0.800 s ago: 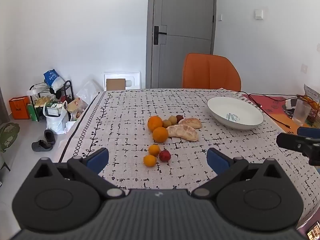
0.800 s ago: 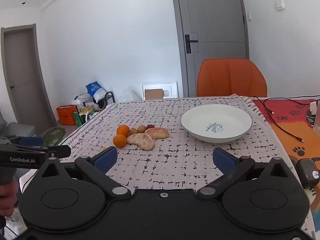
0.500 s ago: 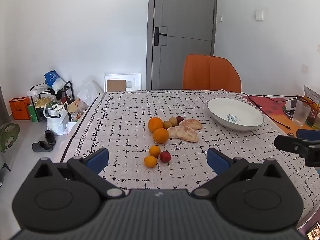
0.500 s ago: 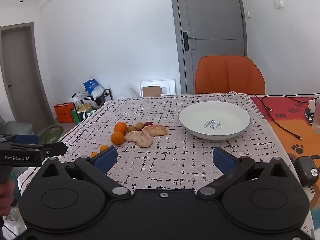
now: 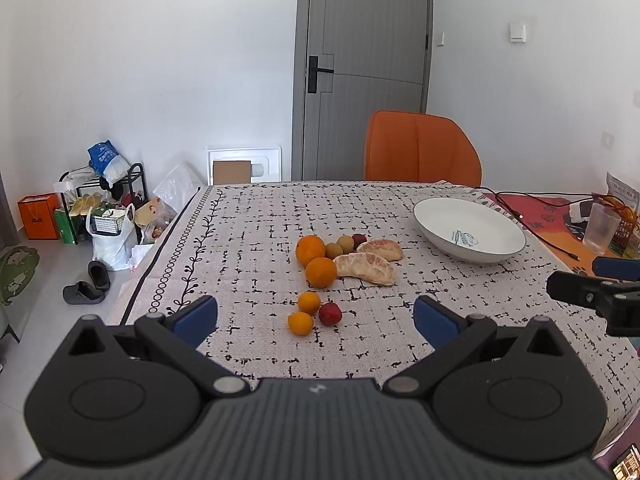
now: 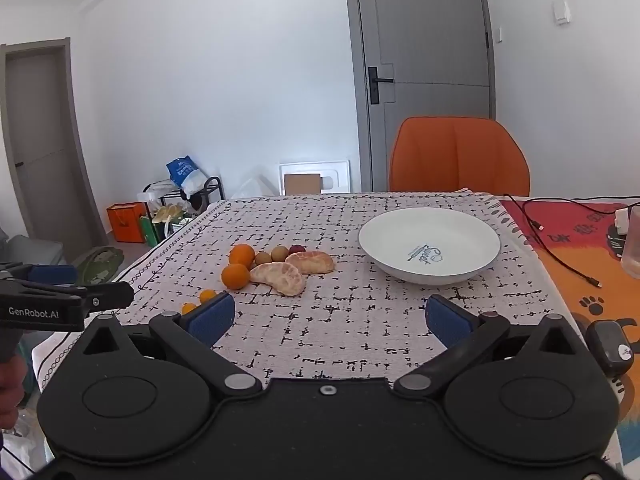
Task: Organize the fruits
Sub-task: 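Move both grippers toward the fruit cluster on the table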
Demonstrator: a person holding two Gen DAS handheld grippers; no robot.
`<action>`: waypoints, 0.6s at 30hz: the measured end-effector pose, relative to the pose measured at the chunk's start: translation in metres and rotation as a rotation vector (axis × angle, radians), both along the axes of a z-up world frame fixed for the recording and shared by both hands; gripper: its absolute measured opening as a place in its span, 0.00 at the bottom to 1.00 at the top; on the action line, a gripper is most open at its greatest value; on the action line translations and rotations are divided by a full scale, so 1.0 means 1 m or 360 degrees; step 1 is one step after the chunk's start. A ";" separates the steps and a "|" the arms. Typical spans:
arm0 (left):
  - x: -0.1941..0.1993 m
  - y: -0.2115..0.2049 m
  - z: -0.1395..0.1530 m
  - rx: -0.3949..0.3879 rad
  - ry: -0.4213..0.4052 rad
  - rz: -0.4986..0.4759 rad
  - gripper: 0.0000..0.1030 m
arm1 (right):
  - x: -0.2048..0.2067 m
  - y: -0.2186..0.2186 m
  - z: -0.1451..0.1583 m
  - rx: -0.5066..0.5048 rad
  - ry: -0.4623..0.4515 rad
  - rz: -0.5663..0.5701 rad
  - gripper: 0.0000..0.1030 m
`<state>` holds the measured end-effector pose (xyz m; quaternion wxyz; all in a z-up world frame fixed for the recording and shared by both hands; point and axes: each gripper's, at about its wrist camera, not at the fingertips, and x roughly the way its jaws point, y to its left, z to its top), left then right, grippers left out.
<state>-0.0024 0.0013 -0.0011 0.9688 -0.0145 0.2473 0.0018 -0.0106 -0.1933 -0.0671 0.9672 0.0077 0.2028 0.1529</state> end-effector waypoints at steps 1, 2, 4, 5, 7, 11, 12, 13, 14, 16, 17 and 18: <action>0.000 0.000 0.001 0.0001 0.0000 -0.0001 1.00 | 0.001 -0.001 0.001 -0.0003 0.0001 -0.0009 1.00; 0.000 0.000 0.001 0.0003 -0.0001 -0.0001 1.00 | 0.001 -0.001 0.000 -0.0009 0.0000 -0.0021 1.00; 0.000 -0.001 0.001 0.0000 -0.0003 -0.0004 1.00 | 0.002 -0.002 0.000 -0.0028 -0.0002 -0.0038 1.00; 0.000 -0.001 0.001 -0.0001 -0.0002 -0.0005 1.00 | 0.002 -0.002 -0.001 -0.0035 -0.0002 -0.0043 1.00; 0.000 -0.001 0.001 0.0002 -0.0003 -0.0003 1.00 | 0.003 -0.002 -0.003 -0.0055 0.0005 -0.0060 1.00; 0.000 -0.001 0.001 0.0002 -0.0004 -0.0002 1.00 | 0.000 -0.003 -0.006 -0.0070 0.0008 -0.0057 1.00; 0.000 -0.001 0.001 0.0004 -0.0004 0.0000 1.00 | 0.000 -0.003 -0.006 -0.0071 0.0010 -0.0054 1.00; 0.001 -0.002 0.001 0.0005 -0.0003 0.0001 1.00 | 0.000 -0.004 -0.007 -0.0074 0.0011 -0.0053 1.00; 0.001 -0.002 0.001 0.0005 -0.0001 0.0000 1.00 | 0.000 -0.004 -0.007 -0.0077 0.0011 -0.0054 1.00; 0.001 -0.002 0.001 0.0005 -0.0002 -0.0004 1.00 | -0.001 -0.005 -0.007 -0.0077 0.0011 -0.0053 1.00; 0.001 -0.002 0.001 0.0007 -0.0004 -0.0003 1.00 | -0.002 -0.005 -0.006 -0.0075 0.0011 -0.0051 1.00; 0.001 -0.002 0.001 0.0008 -0.0004 -0.0003 1.00 | -0.002 -0.005 -0.006 -0.0074 0.0009 -0.0048 1.00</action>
